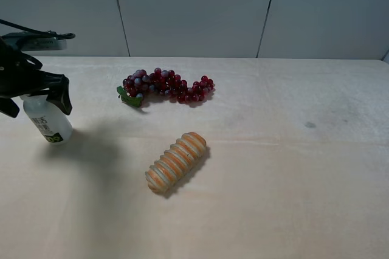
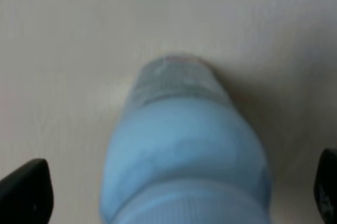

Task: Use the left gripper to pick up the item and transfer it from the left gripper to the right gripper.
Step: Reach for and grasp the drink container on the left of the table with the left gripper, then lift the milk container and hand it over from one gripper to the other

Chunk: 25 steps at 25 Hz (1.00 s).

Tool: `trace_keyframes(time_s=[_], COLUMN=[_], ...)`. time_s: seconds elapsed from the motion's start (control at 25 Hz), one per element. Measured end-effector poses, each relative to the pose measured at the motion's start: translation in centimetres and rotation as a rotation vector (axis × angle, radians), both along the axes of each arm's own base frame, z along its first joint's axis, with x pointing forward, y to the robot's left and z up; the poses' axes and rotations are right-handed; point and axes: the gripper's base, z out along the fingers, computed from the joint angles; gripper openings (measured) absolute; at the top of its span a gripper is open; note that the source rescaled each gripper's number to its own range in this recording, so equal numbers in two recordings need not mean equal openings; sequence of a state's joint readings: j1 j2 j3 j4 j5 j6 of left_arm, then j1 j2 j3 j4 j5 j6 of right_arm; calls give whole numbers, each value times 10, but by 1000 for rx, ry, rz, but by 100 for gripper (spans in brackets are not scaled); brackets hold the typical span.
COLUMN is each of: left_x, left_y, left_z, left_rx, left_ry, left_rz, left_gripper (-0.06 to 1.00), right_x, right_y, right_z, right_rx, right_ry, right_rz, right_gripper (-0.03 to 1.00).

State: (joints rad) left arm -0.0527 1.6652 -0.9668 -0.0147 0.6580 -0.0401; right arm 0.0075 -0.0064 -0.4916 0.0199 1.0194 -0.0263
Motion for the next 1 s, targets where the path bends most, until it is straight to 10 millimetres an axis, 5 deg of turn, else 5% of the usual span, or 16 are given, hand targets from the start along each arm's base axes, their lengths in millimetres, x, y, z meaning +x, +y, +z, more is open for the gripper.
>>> trace_keyframes(time_s=[0.24,0.36,0.44,0.56,0.6,1.0], left_x=[2,2,2,3,3,3], left_y=[0,0,0,0,0,0], left_z=[1,1,1,1,1,1], left_rx=[-1,-1,-3,-5,-6,-6], left_ry=[-27,-28,-28,-28,-29,-32], left_rz=[0,0,2,6,7,7], left_gripper=[100,88,69,8,0,0], right_x=[0,0,0,0,0,0], right_y=[0,0,0,0,0,0], right_z=[0,0,0,0,0,0], right_rx=[0,0,0,0,0,0], right_ry=[0,0,0,0,0,-1], right_rz=[0,0,0,0,0,0], right_gripper=[100,100,100,100,100,100])
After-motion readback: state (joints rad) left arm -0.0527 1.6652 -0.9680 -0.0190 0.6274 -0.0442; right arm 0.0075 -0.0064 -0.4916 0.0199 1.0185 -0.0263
